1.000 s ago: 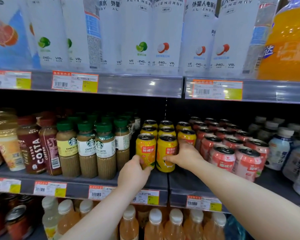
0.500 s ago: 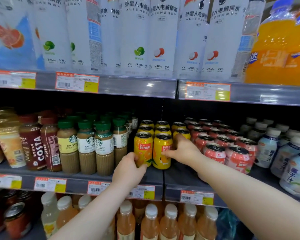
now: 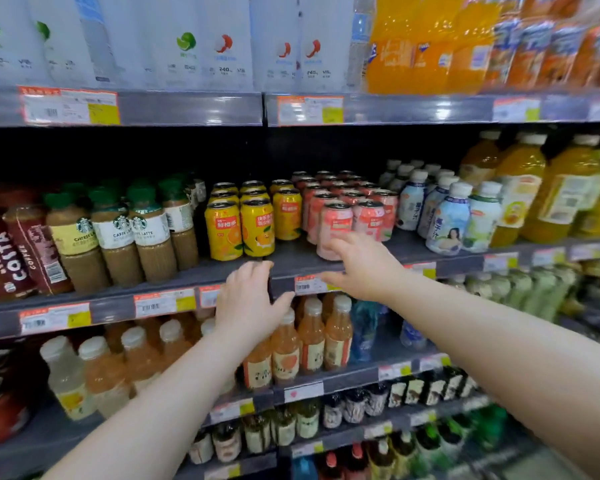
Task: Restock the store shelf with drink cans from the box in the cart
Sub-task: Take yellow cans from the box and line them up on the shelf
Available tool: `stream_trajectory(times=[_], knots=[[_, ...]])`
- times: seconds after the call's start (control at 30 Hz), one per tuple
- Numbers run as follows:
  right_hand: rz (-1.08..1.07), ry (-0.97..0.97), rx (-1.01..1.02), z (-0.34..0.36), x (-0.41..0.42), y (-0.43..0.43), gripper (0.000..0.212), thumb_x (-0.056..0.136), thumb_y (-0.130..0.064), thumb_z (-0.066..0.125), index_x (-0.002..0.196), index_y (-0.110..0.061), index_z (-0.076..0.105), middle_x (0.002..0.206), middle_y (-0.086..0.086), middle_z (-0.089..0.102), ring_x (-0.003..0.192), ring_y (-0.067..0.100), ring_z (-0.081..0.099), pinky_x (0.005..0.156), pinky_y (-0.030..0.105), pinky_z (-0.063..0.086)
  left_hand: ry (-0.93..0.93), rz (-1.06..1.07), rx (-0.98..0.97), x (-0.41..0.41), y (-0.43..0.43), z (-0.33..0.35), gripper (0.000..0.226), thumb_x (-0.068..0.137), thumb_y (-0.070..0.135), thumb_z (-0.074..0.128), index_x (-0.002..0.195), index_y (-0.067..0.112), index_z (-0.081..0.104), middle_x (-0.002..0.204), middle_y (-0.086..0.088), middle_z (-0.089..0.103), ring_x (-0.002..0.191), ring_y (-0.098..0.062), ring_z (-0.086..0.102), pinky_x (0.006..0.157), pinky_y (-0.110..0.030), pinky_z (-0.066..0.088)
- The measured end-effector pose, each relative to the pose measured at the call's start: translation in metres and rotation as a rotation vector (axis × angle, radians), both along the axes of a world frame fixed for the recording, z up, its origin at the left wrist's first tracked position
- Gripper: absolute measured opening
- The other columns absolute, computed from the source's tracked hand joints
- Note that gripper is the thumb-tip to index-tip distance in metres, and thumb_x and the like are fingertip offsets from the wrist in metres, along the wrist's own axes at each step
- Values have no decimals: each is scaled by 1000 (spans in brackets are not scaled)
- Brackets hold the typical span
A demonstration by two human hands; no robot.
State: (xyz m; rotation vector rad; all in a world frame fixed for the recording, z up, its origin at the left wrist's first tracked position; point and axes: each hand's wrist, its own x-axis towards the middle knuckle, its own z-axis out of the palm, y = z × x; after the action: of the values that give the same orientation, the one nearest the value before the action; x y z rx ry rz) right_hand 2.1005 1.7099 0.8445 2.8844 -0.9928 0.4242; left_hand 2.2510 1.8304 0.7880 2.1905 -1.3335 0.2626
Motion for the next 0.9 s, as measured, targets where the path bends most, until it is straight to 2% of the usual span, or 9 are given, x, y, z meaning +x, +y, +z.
stream_trajectory(times=[0.13, 0.4, 0.6, 0.73, 0.9], knots=[[-130, 75, 77, -16, -67, 4, 63, 88, -52, 50, 142, -23, 33, 144, 6, 40, 133, 28, 35, 105, 45, 35, 12, -126, 76, -50, -16, -9, 61, 83, 53, 54, 133, 20, 43, 134, -4, 49, 125, -26, 44, 102, -38, 39], [-454, 74, 162, -46, -249, 13, 62, 86, -51, 50, 139, -23, 35, 138, 4, 45, 129, 25, 40, 104, 43, 37, -41, -436, 214, -195, -63, -28, 63, 82, 56, 53, 135, 23, 40, 135, 0, 48, 125, -24, 45, 99, -40, 40], [-733, 91, 211, -57, -433, 33, 60, 84, -52, 53, 136, -24, 40, 136, 3, 49, 126, 25, 46, 101, 42, 42, -42, -700, 291, -365, -96, -35, 65, 82, 58, 51, 136, 23, 39, 137, -1, 47, 126, -23, 44, 98, -41, 42], [-925, 102, 267, -68, -561, 59, 60, 83, -51, 54, 134, -24, 40, 135, 5, 49, 125, 27, 46, 102, 41, 41, -92, -827, 333, -493, -95, -41, 61, 81, 59, 53, 129, 23, 44, 129, 0, 53, 119, -23, 50, 93, -38, 47], [-1105, 70, 307, -70, -698, 87, 54, 83, -45, 55, 132, -24, 43, 133, 8, 50, 124, 30, 46, 99, 39, 38, -122, -959, 335, -638, -93, -46, 62, 81, 58, 53, 131, 23, 43, 133, 0, 50, 125, -22, 47, 102, -40, 42]])
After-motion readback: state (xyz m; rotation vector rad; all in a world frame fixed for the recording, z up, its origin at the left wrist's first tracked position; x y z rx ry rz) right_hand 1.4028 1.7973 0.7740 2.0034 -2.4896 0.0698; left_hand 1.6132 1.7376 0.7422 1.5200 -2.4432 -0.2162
